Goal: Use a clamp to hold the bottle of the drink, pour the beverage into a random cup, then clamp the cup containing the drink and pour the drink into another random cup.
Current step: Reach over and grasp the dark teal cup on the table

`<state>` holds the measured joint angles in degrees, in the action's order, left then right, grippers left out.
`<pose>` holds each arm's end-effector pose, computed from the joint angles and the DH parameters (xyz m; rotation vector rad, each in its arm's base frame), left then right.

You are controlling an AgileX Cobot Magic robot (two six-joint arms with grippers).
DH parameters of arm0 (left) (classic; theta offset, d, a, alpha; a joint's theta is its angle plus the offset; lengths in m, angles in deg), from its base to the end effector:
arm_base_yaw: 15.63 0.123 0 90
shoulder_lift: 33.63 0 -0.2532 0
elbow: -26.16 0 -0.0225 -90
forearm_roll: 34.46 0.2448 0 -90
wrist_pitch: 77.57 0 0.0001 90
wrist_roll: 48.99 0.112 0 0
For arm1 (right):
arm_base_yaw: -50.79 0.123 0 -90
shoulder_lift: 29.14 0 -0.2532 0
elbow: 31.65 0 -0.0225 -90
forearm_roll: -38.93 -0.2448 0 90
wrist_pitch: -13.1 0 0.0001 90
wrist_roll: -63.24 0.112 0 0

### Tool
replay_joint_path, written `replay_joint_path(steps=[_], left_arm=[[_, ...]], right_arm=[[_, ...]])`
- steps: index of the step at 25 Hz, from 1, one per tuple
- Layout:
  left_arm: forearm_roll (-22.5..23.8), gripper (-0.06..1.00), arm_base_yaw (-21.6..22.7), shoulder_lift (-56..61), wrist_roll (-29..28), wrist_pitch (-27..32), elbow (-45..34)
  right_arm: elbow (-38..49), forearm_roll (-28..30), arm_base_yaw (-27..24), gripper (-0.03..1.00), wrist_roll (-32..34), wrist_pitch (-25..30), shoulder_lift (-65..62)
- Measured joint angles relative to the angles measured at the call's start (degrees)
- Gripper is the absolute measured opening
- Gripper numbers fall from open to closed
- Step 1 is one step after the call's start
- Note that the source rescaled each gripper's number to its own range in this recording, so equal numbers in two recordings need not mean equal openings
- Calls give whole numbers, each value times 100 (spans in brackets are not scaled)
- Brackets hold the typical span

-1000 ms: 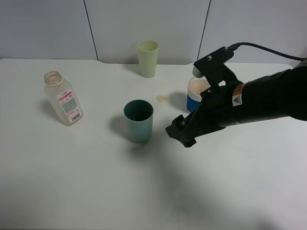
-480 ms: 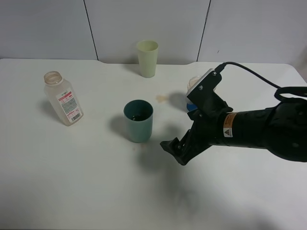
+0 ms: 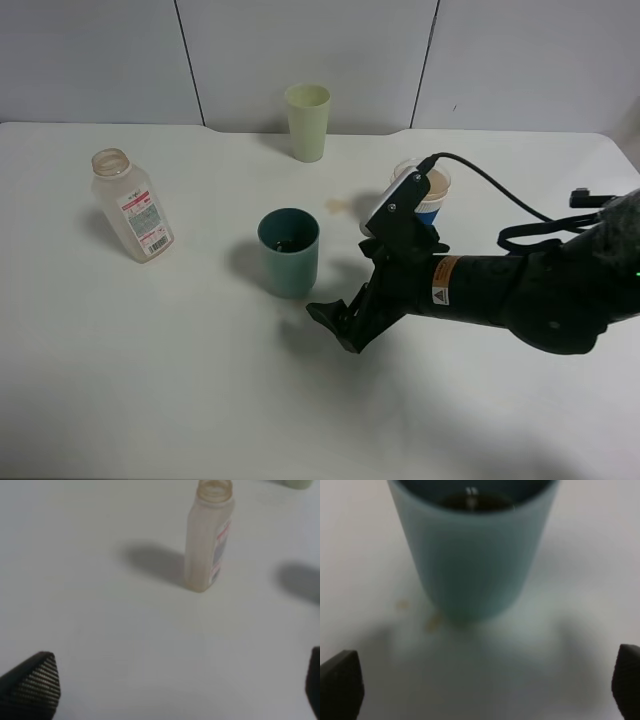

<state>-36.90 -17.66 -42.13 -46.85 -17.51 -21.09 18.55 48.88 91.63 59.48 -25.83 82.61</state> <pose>0.0398 -0.0055 0.2680 0.0754 2.0195 -0.0495 0.2069 0.1949 0.0709 -1.0186 1.9269 0.4113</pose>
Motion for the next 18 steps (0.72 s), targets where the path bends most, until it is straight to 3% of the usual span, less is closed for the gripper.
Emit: replay_joint_path(steps=[4, 9, 18], left_arm=[[0, 100, 0, 0, 0, 0, 0], [0, 100, 0, 0, 0, 0, 0], [0, 100, 0, 0, 0, 0, 0]], right_arm=[[-5, 5, 0, 92, -20, -675, 416], [-10, 0, 0, 91, -213, -1489, 801], [-10, -41, -142, 91, -274, -2101, 1171]])
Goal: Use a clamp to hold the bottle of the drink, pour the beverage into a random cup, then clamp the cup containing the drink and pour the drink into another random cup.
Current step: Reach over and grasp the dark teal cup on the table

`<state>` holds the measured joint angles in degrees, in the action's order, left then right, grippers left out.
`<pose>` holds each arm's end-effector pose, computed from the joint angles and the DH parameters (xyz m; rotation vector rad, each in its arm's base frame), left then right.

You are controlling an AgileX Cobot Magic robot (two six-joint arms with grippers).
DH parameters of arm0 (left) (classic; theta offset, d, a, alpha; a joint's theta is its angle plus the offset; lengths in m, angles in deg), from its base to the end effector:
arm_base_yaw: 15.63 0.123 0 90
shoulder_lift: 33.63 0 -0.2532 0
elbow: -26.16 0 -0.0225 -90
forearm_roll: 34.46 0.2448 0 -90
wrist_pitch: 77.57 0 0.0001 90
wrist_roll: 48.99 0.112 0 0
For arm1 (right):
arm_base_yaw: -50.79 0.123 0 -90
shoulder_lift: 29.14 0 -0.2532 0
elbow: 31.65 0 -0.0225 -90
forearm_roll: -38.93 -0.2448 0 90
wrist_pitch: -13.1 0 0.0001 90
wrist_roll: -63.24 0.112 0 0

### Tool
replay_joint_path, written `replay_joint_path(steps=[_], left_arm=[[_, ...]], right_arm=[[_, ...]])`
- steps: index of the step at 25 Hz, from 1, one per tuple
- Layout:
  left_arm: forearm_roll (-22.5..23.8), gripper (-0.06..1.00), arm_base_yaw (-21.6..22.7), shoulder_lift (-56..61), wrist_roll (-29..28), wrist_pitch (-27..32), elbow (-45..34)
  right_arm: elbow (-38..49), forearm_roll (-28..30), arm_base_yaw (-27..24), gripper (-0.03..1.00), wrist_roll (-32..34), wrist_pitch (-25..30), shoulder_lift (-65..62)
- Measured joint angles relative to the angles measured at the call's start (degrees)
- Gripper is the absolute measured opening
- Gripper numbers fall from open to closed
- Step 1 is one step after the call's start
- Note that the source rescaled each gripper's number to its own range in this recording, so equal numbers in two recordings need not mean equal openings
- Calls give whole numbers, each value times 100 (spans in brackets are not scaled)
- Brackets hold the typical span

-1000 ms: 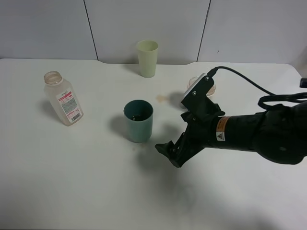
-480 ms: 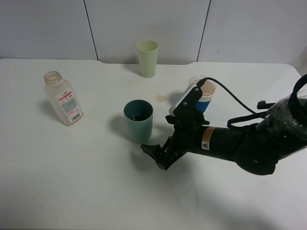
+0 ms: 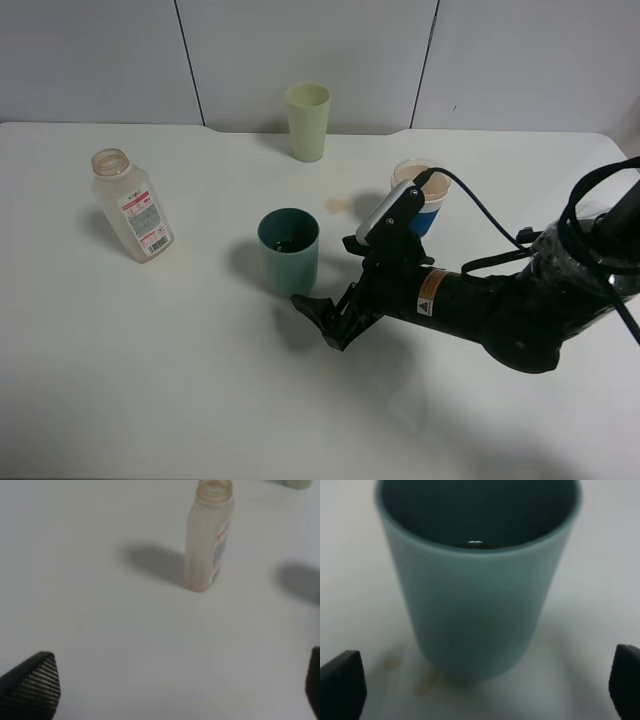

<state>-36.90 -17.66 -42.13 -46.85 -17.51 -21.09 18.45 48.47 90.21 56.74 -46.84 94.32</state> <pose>0.0398 -0.0055 0.2680 0.0754 2.0195 -0.0495 0.2143 0.1970 0.0484 -0.9469 1.7773 0.4581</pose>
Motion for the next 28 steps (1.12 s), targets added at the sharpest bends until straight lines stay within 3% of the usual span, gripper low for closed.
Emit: replay_joint_path(steps=[22, 28], left_arm=[[0, 100, 0, 0, 0, 0, 0], [0, 100, 0, 0, 0, 0, 0]], right_arm=[[-745, 427, -11, 91, 1, 243, 4], [-751, 487, -11, 91, -50, -107, 544]])
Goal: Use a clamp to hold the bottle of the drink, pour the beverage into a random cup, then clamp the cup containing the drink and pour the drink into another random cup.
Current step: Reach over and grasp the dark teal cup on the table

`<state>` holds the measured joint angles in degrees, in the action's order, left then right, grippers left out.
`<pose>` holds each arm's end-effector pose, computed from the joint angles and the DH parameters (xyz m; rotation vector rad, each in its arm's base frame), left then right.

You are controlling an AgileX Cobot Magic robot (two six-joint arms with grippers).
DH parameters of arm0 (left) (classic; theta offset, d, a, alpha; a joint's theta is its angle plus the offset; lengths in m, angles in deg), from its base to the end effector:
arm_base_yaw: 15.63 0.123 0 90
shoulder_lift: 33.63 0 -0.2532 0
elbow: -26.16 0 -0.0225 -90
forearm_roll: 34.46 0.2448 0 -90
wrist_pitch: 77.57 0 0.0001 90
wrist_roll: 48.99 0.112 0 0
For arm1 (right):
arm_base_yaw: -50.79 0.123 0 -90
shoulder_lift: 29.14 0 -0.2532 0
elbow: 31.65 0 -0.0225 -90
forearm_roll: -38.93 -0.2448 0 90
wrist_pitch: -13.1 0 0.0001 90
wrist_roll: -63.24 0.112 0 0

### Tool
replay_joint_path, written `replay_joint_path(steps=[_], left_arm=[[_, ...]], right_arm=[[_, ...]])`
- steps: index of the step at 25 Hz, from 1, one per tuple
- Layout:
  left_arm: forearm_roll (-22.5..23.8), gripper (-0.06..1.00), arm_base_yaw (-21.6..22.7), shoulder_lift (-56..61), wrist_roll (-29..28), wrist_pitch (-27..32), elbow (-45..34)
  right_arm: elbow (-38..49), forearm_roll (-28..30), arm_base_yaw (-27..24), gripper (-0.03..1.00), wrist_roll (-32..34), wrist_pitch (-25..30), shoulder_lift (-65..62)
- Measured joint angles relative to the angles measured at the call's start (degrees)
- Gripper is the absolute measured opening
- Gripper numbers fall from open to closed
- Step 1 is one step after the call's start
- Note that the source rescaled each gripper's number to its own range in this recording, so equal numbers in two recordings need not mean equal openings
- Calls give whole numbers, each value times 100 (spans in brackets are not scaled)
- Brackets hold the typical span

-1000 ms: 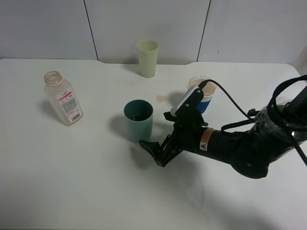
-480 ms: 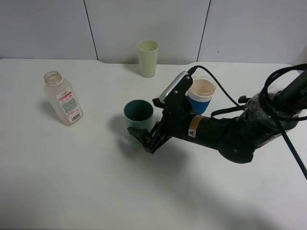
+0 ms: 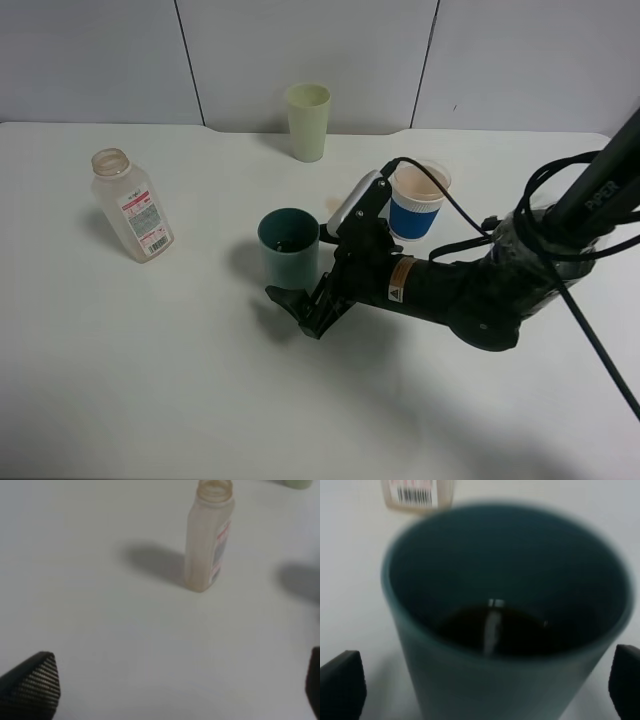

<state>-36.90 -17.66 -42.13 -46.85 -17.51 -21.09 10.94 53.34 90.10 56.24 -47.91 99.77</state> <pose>0.0398 -0.0055 0.2680 0.0754 2.0195 -0.0495 0.2316 0.2211 0.0415 -1.0130 1.6851 0.5034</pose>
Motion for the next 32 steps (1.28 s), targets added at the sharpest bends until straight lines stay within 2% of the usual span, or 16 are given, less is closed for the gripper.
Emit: replay_joint_path(steps=[8, 26, 29, 31, 32], left_arm=[[0, 100, 0, 0, 0, 0, 0], [0, 100, 0, 0, 0, 0, 0], [0, 100, 0, 0, 0, 0, 0], [0, 100, 0, 0, 0, 0, 0], [0, 100, 0, 0, 0, 0, 0]], right_arm=[[-68, -119, 0, 91, -153, -759, 544], [-734, 182, 0, 90, -167, -800, 866], [-734, 188, 0, 81, -138, -800, 866], [-734, 188, 0, 66, -131, -800, 866], [-734, 193, 0, 49, -131, -800, 866]])
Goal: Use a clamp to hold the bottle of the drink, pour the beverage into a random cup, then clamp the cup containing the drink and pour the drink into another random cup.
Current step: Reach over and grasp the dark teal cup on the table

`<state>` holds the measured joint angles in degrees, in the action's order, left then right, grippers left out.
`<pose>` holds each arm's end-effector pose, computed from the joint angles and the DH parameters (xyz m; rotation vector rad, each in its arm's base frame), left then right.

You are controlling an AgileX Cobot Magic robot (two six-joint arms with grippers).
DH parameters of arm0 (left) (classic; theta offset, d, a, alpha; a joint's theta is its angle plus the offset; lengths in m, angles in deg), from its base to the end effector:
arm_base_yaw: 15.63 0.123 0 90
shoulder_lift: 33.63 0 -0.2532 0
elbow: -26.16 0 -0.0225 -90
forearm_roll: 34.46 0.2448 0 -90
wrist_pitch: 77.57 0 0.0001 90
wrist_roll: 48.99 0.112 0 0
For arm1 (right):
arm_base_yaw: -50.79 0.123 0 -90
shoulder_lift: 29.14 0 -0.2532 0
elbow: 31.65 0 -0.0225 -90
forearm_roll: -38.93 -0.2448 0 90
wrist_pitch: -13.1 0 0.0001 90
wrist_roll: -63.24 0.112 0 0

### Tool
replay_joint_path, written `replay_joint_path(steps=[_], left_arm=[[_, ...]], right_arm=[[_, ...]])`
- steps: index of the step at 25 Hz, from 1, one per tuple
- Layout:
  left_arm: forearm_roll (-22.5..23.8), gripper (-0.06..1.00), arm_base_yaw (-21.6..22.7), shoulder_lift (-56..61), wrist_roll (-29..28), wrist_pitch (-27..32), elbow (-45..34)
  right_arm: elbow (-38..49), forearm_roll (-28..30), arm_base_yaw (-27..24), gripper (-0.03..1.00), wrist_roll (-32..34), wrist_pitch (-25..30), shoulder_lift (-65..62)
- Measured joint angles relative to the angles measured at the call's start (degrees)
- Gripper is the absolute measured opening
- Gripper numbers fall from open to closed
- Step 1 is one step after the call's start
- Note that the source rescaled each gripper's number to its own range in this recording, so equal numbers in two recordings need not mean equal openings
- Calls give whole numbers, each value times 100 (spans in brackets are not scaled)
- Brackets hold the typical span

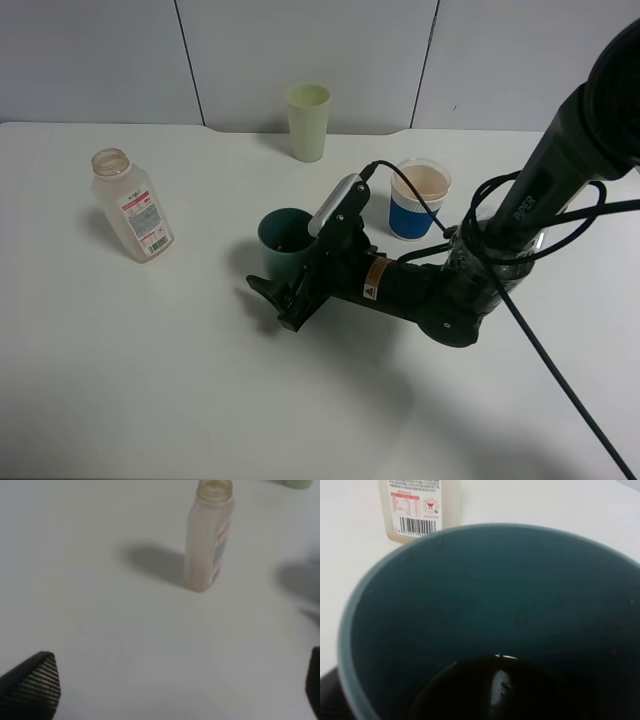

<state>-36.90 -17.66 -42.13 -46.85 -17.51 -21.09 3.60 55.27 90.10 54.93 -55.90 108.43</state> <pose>0.0398 -0.0055 0.2680 0.0754 2.0195 -0.0495 0.2478 0.2409 0.0264 -1.0005 1.5581 0.5484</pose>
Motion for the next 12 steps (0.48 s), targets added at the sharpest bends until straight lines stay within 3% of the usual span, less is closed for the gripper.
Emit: replay_joint_path(steps=[1, 2, 12], left_arm=[[0, 100, 0, 0, 0, 0, 0], [0, 100, 0, 0, 0, 0, 0], [0, 100, 0, 0, 0, 0, 0]], right_arm=[[0, 6, 0, 28, 0, 0, 0], [0, 4, 0, 0, 17, 0, 0], [0, -20, -7, 2, 53, 0, 0]])
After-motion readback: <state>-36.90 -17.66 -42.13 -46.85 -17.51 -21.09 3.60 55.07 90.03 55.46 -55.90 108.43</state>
